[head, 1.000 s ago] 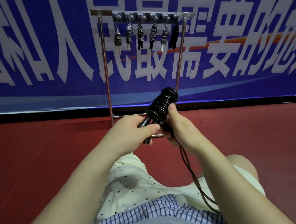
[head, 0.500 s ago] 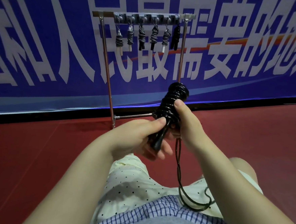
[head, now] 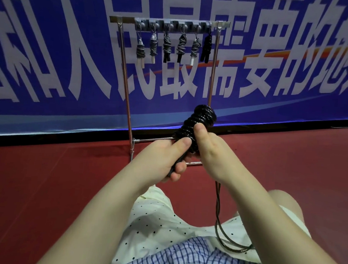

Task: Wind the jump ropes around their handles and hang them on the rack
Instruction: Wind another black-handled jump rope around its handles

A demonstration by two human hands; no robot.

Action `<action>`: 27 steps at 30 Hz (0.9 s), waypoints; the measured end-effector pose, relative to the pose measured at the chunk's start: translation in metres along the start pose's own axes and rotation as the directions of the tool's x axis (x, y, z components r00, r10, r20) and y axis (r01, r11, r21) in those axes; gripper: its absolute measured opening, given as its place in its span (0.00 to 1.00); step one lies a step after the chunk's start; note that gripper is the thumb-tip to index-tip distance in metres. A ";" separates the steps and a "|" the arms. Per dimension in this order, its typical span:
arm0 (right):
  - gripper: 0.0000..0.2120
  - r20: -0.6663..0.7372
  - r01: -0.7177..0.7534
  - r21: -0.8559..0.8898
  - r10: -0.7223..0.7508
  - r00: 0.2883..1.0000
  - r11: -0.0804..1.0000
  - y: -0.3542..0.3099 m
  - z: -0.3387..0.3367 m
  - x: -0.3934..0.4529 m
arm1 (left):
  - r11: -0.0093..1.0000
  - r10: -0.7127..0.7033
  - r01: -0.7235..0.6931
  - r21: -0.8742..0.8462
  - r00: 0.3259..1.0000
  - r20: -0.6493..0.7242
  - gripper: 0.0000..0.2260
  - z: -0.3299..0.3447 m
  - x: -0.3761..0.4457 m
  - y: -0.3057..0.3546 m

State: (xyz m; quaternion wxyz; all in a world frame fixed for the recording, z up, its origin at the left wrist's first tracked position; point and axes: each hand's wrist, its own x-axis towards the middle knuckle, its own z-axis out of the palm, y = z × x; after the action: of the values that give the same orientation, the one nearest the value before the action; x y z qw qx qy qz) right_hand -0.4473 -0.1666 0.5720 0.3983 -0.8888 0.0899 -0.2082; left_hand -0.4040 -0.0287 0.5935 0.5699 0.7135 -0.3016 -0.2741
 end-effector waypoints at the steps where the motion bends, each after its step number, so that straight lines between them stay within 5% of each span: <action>1: 0.50 -0.003 0.001 -0.007 -0.001 1.000 1.000 0.002 0.001 0.001 | 0.999 0.016 -0.015 0.041 1.000 -0.027 0.15 0.001 0.001 0.001; 4: 0.54 0.003 -0.014 0.007 0.014 1.000 1.000 0.006 0.006 0.003 | 0.976 0.069 -0.045 0.214 0.992 -0.107 0.15 0.002 0.006 -0.001; 10: 0.39 -0.033 -0.104 0.081 0.107 0.994 0.991 0.005 0.014 0.001 | 0.901 0.132 -0.039 0.432 0.973 -0.189 0.18 -0.004 0.008 -0.005; 14: 0.33 0.186 -0.275 0.425 0.214 0.959 0.862 0.007 0.002 -0.001 | 0.766 0.202 0.009 0.643 0.946 -0.253 0.19 -0.009 0.006 -0.005; 21: 0.28 0.124 -0.266 0.388 0.235 0.964 0.883 0.003 0.002 -0.002 | 0.415 0.313 0.058 0.908 0.928 -0.203 0.18 0.005 0.006 -0.001; 24: 0.27 0.068 -0.241 0.374 0.233 0.970 0.896 0.007 -0.003 -0.001 | 0.501 0.253 0.014 0.865 0.954 -0.162 0.19 0.008 0.003 0.003; 27: 0.20 0.032 -0.193 0.531 0.208 0.978 0.825 0.009 -0.006 -0.001 | 0.885 0.057 -0.032 0.465 0.998 -0.040 0.19 0.001 0.005 0.007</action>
State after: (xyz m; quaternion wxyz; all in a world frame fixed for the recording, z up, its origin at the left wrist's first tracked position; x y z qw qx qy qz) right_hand -0.4510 -0.1764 0.5682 0.6466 -0.7267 0.1269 -0.1942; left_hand -0.4022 -0.0341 0.6003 0.3969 0.8287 -0.3597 -0.1622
